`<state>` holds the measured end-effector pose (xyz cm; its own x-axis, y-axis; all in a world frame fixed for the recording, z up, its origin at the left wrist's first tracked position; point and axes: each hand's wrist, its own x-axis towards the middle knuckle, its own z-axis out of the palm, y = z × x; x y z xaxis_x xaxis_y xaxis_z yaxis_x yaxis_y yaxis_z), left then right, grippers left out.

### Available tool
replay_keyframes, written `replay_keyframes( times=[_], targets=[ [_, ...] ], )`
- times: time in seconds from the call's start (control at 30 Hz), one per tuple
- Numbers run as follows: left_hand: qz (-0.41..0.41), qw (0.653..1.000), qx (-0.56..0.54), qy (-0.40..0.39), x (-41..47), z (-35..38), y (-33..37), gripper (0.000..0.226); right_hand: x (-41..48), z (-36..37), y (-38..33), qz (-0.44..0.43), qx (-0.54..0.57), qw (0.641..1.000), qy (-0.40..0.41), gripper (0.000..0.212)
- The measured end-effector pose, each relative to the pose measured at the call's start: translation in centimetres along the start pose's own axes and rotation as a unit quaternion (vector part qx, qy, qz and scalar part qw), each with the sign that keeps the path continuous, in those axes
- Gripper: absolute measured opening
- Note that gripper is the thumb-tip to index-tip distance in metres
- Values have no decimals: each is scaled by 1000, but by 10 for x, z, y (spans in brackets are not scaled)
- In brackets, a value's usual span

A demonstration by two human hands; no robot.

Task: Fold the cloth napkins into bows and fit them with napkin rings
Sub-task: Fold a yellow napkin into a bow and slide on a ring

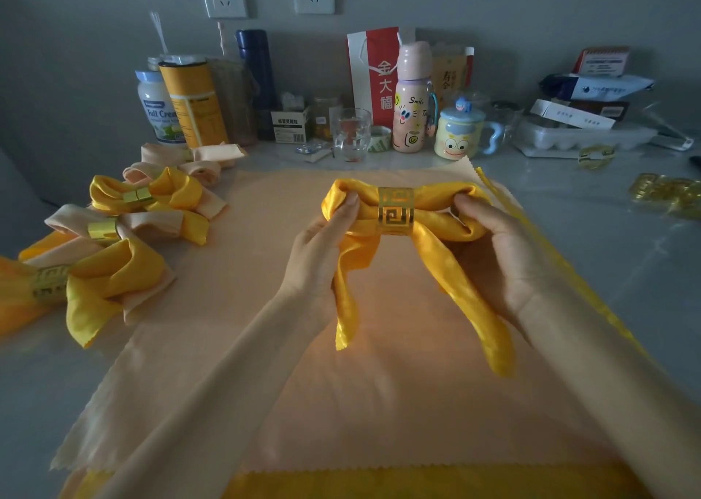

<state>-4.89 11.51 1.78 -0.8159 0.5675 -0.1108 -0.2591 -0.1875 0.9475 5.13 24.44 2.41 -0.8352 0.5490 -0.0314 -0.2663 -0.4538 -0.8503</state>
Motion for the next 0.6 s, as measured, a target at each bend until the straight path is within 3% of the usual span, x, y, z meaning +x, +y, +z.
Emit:
replay_keyframes(
  times=[0.07, 0.17, 0.27, 0.3, 0.37, 0.43, 0.5, 0.57, 0.6],
  targets=[
    [17, 1000, 20, 0, 0, -2, -1, 24, -2, 3, 2, -10, -28, 999, 29, 36],
    [57, 997, 55, 2, 2, -4, 0, 24, -3, 5, 5, 46, -39, 998, 33, 21],
    [133, 983, 123, 17, 5, -7, 3, 24, 0, -1, 1, 47, -156, 986, 37, 11],
    [160, 975, 151, 21, 5, -8, 4, 25, 0, -5, -2, 30, -212, 976, 45, 17],
    [201, 960, 192, 10, 2, -10, 6, 29, -2, -7, -7, -54, -375, 924, 46, 46],
    [218, 955, 203, -11, -4, -9, 7, 28, -7, 4, -11, -131, -539, 831, -38, 65],
    [235, 948, 215, -27, -12, -7, 12, 27, -7, 23, -16, -125, -625, 759, -130, 57],
    [243, 944, 221, -26, -18, -11, 15, 27, -8, 40, -19, -121, -670, 717, -151, 36],
    [240, 946, 219, -21, -20, -15, 15, 27, -8, 44, -19, -127, -684, 704, -146, 35]
  ],
)
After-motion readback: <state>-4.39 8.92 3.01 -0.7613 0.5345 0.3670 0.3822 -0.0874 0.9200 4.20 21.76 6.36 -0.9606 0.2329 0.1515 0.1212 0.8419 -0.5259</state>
